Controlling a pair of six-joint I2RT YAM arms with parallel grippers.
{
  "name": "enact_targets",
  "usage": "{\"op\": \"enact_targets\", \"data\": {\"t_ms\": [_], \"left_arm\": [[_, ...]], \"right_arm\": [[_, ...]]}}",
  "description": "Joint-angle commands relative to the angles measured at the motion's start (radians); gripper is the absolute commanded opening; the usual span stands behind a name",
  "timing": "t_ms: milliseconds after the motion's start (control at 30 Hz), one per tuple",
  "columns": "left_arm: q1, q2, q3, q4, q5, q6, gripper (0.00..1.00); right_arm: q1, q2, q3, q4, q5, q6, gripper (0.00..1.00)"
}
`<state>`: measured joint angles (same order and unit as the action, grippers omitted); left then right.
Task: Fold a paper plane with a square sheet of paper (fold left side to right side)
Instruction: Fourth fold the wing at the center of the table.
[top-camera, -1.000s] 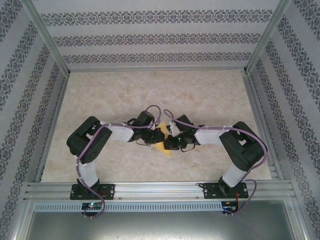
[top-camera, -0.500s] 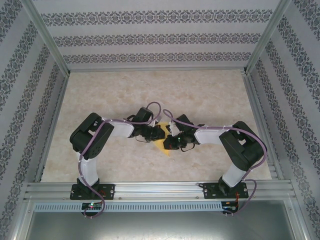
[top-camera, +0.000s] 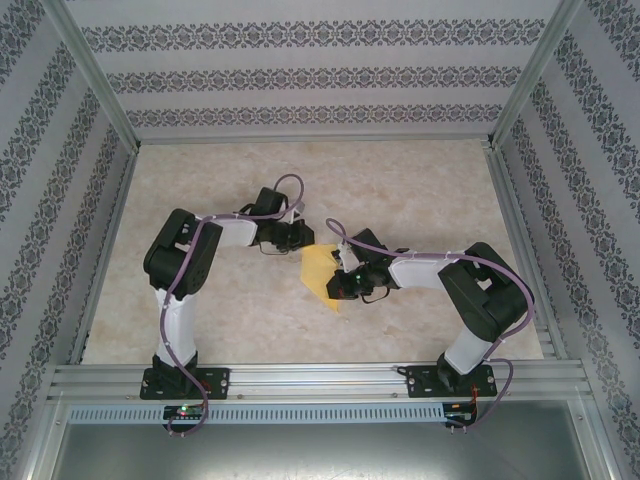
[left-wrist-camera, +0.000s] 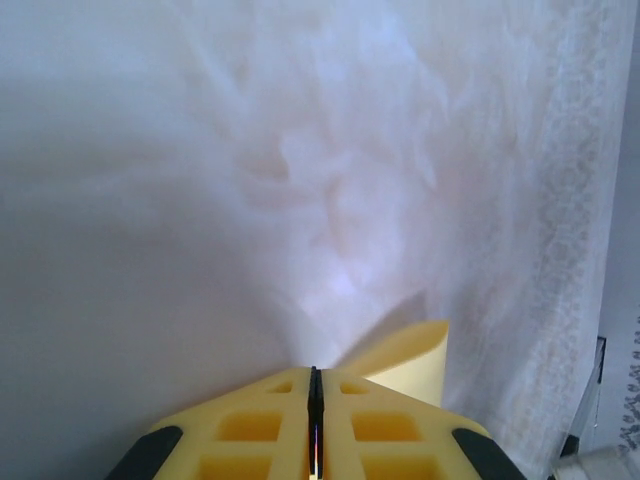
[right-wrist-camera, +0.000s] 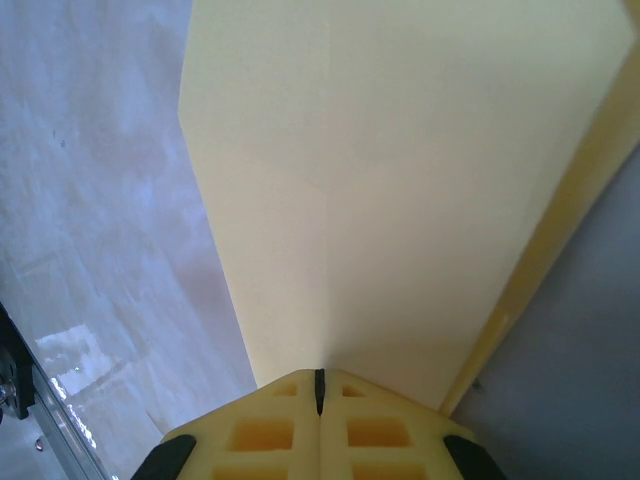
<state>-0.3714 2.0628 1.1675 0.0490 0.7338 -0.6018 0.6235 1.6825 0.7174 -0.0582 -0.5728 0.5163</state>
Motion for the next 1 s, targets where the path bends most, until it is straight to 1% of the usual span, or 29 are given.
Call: {"op": "enact_targets", "data": {"t_ms": [0, 100, 200, 367, 400, 433, 467, 567, 600, 700, 767, 833, 967], "left_arm": [[0.057, 0.061, 0.047, -0.027, -0.07, 0.066, 0.13], [0.078, 0.078, 0.096, -0.068, -0.071, 0.085, 0.13], [0.097, 0.064, 0.125, -0.094, -0.061, 0.091, 0.13], [0.119, -0.047, 0.112, -0.137, -0.064, 0.113, 0.23], [0.122, -0.081, 0.097, -0.142, -0.068, 0.117, 0.24], [0.124, -0.112, 0.082, -0.144, -0.073, 0.117, 0.25], [0.126, -0.152, 0.059, -0.146, -0.08, 0.117, 0.27], [0.125, -0.268, -0.034, -0.138, -0.103, 0.097, 0.32], [0.125, -0.307, -0.074, -0.127, -0.109, 0.081, 0.34], [0.116, -0.402, -0.202, -0.074, -0.111, 0.021, 0.38], [0.099, -0.449, -0.276, -0.036, -0.109, -0.024, 0.39], [0.067, -0.473, -0.343, 0.024, -0.094, -0.077, 0.4], [0.0, -0.477, -0.389, 0.069, -0.093, -0.133, 0.41]], "right_arm": [[-0.002, 0.034, -0.062, -0.179, 0.07, -0.019, 0.0], [-0.001, 0.031, -0.061, -0.175, 0.069, -0.018, 0.0], [-0.001, 0.019, -0.062, -0.153, 0.064, -0.01, 0.0], [-0.001, -0.037, -0.064, -0.021, 0.036, 0.039, 0.0], [-0.001, -0.058, -0.061, 0.006, 0.032, 0.046, 0.02], [-0.002, -0.078, -0.059, 0.027, 0.037, 0.051, 0.06], [-0.004, -0.106, -0.058, 0.045, 0.048, 0.055, 0.09], [-0.02, -0.201, -0.065, 0.07, 0.104, 0.05, 0.2], [-0.031, -0.239, -0.072, 0.077, 0.124, 0.047, 0.23], [-0.071, -0.349, -0.098, 0.091, 0.185, 0.038, 0.36], [-0.1, -0.406, -0.108, 0.079, 0.223, 0.031, 0.46], [-0.129, -0.455, -0.117, 0.071, 0.235, 0.021, 0.48], [-0.163, -0.519, -0.143, 0.083, 0.233, 0.035, 0.52]]}}
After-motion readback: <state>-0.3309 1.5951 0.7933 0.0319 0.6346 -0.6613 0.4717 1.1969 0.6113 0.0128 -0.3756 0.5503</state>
